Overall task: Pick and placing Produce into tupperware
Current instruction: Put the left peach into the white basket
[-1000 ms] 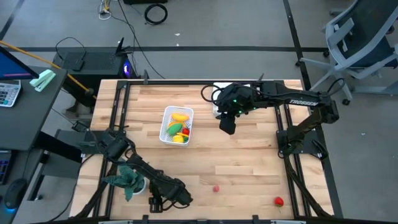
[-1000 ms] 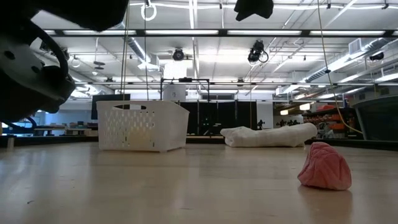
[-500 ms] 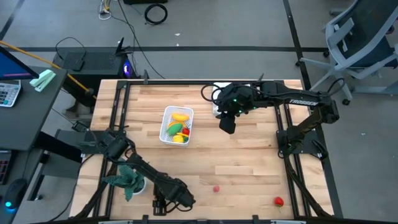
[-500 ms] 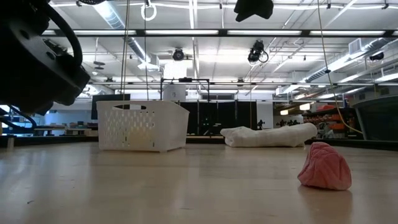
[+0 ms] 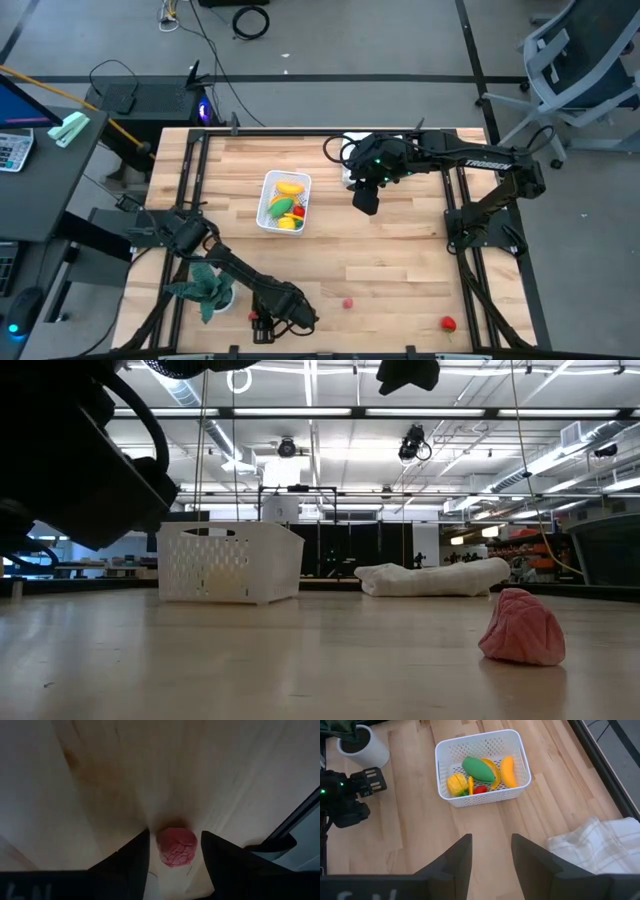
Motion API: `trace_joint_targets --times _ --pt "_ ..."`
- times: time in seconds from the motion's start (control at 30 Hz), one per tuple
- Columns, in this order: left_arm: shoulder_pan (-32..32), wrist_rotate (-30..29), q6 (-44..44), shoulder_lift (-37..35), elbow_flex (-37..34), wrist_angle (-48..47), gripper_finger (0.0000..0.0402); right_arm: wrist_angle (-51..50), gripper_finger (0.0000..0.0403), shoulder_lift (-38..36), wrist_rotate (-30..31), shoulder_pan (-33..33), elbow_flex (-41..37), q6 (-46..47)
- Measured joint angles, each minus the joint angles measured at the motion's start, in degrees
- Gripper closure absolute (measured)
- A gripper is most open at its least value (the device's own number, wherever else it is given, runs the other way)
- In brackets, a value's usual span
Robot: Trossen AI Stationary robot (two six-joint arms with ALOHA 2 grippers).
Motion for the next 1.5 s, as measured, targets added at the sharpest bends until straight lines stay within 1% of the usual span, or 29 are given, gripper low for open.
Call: trace_joint_targets --times 0.1,0.4,0.87,1.07,1.2,1.3,1.37,1.5 --pt "-0.01 -0.04 -0.52 0.0 0.0 0.02 0.0219 0.0 0.0258 0.0 0.0 0.02 0.0 0.0" --pt "-1.29 -0.33 -0.74 -0.02 0.0 0.0 0.02 0.0 0.0258 0.0 0.0 0.02 0.0 0.0" --pt "-2.1 -1.57 -1.11 -0.04 0.0 -0.03 0.0187 0.0 0.0258 0.0 0.0 0.06 0.02 0.0" --pt "-3.37 -4.9 -1.15 -0.15 0.07 -0.05 0.0192 0.0 0.0258 0.0 0.0 0.06 0.02 0.02" --pt "-3.37 -5.64 -1.13 -0.17 0.07 -0.7 0.0193 0.0 0.0258 0.0 0.0 0.06 0.02 0.02" --pt "-3.37 -5.86 -1.09 -0.15 0.04 -0.96 0.02 0.0 0.0258 0.0 0.0 0.06 0.02 0.02" --pt "-3.37 -6.01 -1.11 -0.13 0.02 -1.1 0.0212 0.0 0.0258 0.0 0.0 0.06 0.02 0.02" --pt "-3.37 -7.49 -1.41 -0.11 0.0 -1.18 0.0258 0.0 0.0258 0.0 0.0 0.06 0.02 0.02"
